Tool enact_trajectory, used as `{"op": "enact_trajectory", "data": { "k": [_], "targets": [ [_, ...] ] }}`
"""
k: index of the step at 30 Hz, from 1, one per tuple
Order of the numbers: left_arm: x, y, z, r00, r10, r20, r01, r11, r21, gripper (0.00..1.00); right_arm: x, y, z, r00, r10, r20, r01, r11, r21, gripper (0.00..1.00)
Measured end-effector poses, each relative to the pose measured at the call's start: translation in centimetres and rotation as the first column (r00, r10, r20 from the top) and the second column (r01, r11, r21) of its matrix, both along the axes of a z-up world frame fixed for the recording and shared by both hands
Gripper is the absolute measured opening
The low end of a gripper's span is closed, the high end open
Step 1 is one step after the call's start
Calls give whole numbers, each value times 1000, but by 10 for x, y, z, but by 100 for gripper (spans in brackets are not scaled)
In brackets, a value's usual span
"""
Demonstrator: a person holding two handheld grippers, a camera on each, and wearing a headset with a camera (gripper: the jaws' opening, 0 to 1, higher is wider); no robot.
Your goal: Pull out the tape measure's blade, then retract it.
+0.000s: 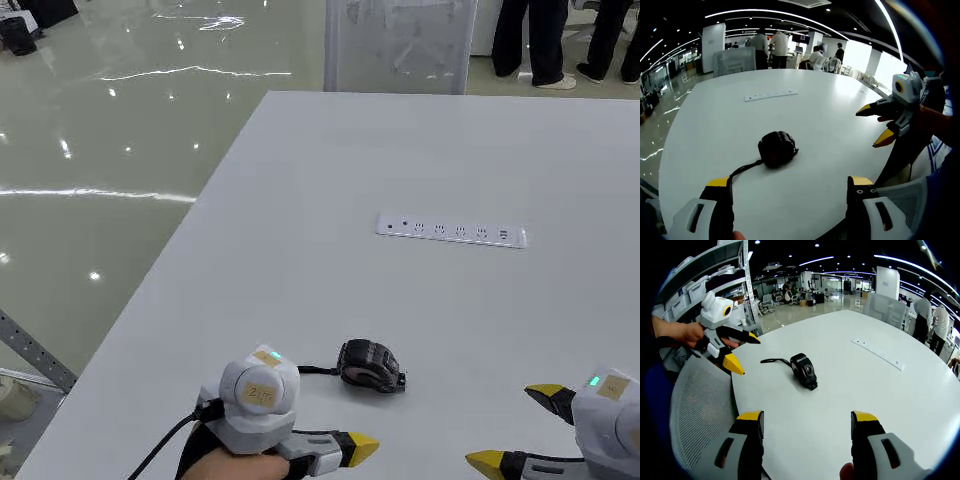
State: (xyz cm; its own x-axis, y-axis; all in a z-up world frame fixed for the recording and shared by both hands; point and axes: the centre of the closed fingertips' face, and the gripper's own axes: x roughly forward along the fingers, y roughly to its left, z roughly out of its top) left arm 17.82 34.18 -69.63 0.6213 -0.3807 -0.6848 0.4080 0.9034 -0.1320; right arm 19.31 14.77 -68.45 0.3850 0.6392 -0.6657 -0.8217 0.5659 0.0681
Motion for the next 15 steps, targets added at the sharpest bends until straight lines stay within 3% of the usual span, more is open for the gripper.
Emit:
{"op": "enact_trajectory", "data": {
  "k": [15],
  "targets": [
    [-27, 20, 3, 999, 33, -19, -33, 999, -8, 96, -17, -22, 17, 999, -48, -16, 48, 999, -6, 75]
  ]
}}
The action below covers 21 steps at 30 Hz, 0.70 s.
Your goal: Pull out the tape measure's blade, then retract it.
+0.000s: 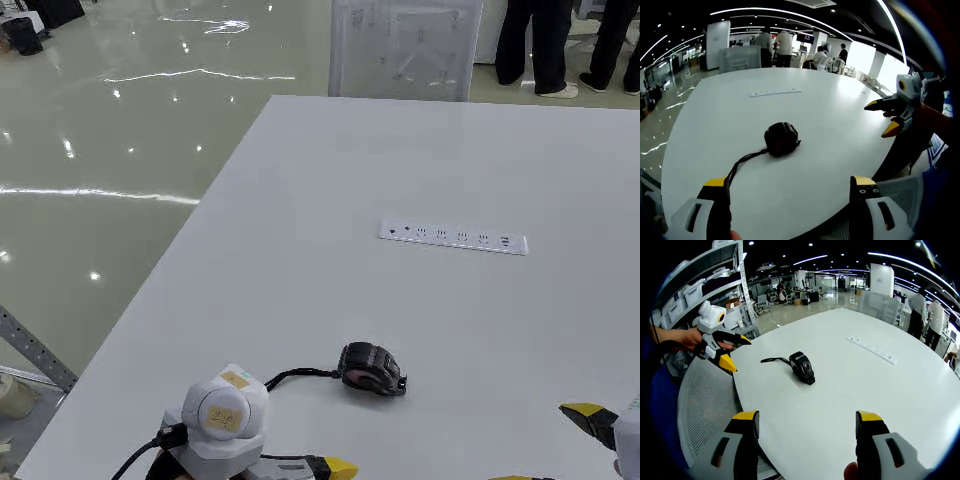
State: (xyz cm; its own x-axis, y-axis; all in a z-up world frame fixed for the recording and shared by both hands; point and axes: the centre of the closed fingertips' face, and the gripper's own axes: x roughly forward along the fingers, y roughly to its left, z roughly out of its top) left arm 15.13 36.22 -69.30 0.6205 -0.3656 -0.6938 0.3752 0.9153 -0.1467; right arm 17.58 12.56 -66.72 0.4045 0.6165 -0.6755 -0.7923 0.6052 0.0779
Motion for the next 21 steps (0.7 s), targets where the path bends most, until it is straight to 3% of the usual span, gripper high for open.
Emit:
{"op": "enact_trajectory", "data": {
  "k": [5, 14, 21],
  "targets": [
    [-7, 2, 5, 1000, -6, -4, 6, 1000, 1, 100, -6, -5, 4, 1000, -10, -10, 10, 1000, -5, 77],
    [-21, 14, 16, 1000, -5, 7, 5, 1000, 14, 100, -16, -11, 14, 1000, -17, -25, 17, 1000, -10, 81],
    [-31, 22, 22, 1000, -9, -1, 9, 1000, 20, 100, -22, -19, 16, 999, -33, -42, 33, 999, -12, 85]
  ]
}}
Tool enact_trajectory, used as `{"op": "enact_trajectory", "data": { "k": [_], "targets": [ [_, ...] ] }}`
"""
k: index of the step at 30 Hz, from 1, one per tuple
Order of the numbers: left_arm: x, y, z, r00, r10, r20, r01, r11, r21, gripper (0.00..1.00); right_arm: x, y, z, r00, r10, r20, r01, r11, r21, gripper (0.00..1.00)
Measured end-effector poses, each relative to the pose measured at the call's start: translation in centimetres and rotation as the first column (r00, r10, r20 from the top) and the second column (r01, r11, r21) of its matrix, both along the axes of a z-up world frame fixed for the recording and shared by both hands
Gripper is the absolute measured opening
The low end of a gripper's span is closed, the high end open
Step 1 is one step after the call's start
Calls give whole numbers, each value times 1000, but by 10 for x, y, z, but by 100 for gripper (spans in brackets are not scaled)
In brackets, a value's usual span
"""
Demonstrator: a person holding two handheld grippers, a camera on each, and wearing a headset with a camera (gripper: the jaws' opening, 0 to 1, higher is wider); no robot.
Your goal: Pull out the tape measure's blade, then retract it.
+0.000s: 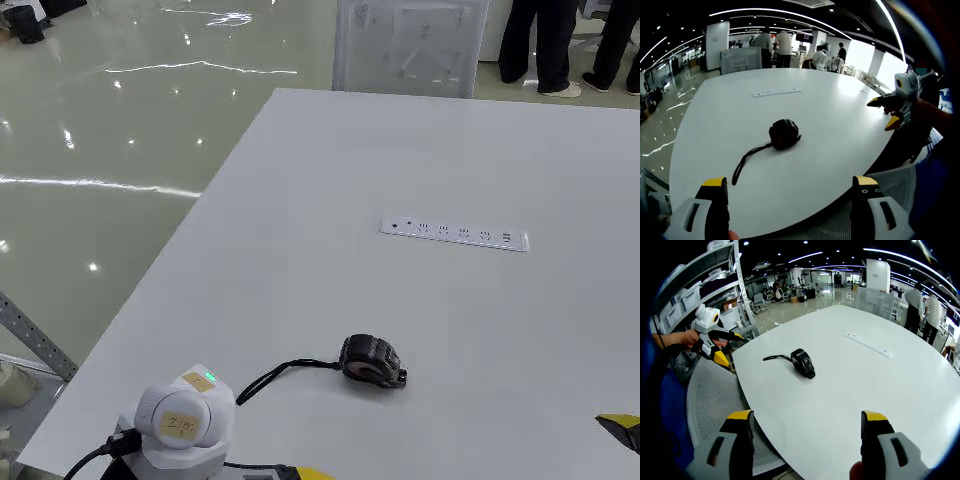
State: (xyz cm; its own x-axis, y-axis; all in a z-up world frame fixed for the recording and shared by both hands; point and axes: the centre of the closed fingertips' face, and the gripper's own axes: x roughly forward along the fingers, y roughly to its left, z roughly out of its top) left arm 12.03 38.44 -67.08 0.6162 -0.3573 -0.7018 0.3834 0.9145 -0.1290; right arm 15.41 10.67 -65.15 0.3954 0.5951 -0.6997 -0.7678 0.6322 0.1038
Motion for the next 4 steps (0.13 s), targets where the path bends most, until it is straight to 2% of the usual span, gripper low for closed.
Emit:
{"op": "enact_trajectory", "data": {
  "k": [4],
  "targets": [
    [-6, 4, 1, 1000, -6, -5, 6, 1000, 11, 100, -4, -5, 3, 1000, -12, -11, 13, 1000, 7, 88]
  ]
}}
